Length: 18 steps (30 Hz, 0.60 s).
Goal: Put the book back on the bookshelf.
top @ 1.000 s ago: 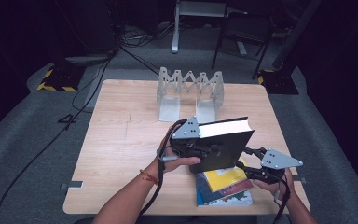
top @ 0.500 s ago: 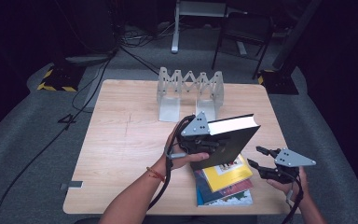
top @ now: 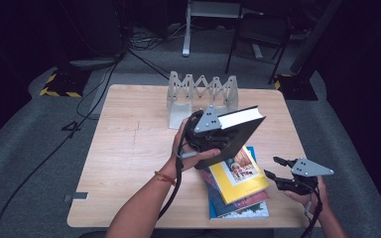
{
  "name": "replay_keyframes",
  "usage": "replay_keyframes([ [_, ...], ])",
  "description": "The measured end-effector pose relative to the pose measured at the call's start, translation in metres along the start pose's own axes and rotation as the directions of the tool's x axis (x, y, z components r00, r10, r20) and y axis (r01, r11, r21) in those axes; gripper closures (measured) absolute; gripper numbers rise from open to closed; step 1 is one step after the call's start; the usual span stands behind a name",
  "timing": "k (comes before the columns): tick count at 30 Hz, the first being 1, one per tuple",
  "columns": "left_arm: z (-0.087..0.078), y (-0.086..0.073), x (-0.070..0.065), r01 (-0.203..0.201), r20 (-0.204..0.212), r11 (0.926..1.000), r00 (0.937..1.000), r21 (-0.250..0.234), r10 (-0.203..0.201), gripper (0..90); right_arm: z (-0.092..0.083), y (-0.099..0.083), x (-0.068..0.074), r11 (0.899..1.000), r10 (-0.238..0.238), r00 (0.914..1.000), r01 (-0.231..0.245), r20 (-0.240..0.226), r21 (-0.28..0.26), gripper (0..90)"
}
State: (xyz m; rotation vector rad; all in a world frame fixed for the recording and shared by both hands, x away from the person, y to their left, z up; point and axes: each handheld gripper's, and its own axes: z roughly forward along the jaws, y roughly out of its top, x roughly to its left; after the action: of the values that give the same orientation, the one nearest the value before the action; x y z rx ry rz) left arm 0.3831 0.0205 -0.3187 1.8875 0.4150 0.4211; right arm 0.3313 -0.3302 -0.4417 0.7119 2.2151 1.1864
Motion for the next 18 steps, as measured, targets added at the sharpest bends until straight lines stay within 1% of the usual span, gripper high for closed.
replay_keyframes([
  [3,-0.016,-0.006,0.014,0.038,-0.047,0.9992,0.9982,-0.010,-0.039,51.1,0.001,-0.001,0.000,1.000,0.003,1.0000,-0.003,0.001,0.005,40.5],
  [4,-0.020,-0.008,0.016,0.040,-0.060,0.9992,0.9974,-0.010,-0.040,51.1,0.002,-0.002,-0.001,1.000,0.003,1.0000,-0.003,0.002,0.011,40.5],
  [7,-0.038,-0.015,0.028,0.053,-0.117,0.9985,0.9917,-0.008,-0.054,51.3,0.003,-0.003,-0.001,1.000,0.014,0.9999,-0.014,-0.001,0.021,40.9],
  [8,-0.042,-0.017,0.031,0.059,-0.129,0.9982,0.9899,-0.009,-0.060,51.3,0.004,-0.004,-0.001,1.000,0.015,0.9999,-0.015,-0.003,0.023,41.1],
  [9,-0.048,-0.019,0.036,0.069,-0.148,0.9976,0.9865,-0.005,-0.069,51.3,0.004,-0.004,-0.001,1.000,0.016,0.9999,-0.016,-0.005,0.025,41.1],
  [11,-0.056,-0.024,0.045,0.087,-0.189,0.9962,0.9781,-0.004,-0.086,51.3,0.005,-0.003,0.001,0.999,0.017,0.9998,-0.017,-0.005,0.027,41.1],
  [13,-0.060,-0.026,0.052,0.089,-0.230,0.9960,0.9694,0.006,-0.086,51.4,0.006,-0.002,0.002,1.000,0.010,0.9999,-0.010,-0.004,0.027,41.1],
  [15,-0.061,-0.028,0.059,0.098,-0.275,0.9951,0.9573,0.013,-0.091,51.5,0.006,-0.002,0.002,1.000,0.005,1.0000,-0.005,-0.005,0.030,41.1],
  [16,-0.062,-0.030,0.062,0.108,-0.291,0.9941,0.9515,0.010,-0.100,51.5,0.007,-0.002,0.002,0.999,0.008,0.9999,-0.008,-0.006,0.033,41.1],
  [17,-0.062,-0.032,0.066,0.110,-0.308,0.9938,0.9461,0.011,-0.102,51.5,0.007,-0.002,0.002,0.999,0.007,1.0000,-0.007,-0.005,0.035,41.3],
  [18,-0.061,-0.034,0.068,0.121,-0.324,0.9926,0.9391,0.000,-0.114,51.5,0.007,-0.002,0.002,0.999,0.008,0.9999,-0.008,-0.006,0.035,41.8],
])
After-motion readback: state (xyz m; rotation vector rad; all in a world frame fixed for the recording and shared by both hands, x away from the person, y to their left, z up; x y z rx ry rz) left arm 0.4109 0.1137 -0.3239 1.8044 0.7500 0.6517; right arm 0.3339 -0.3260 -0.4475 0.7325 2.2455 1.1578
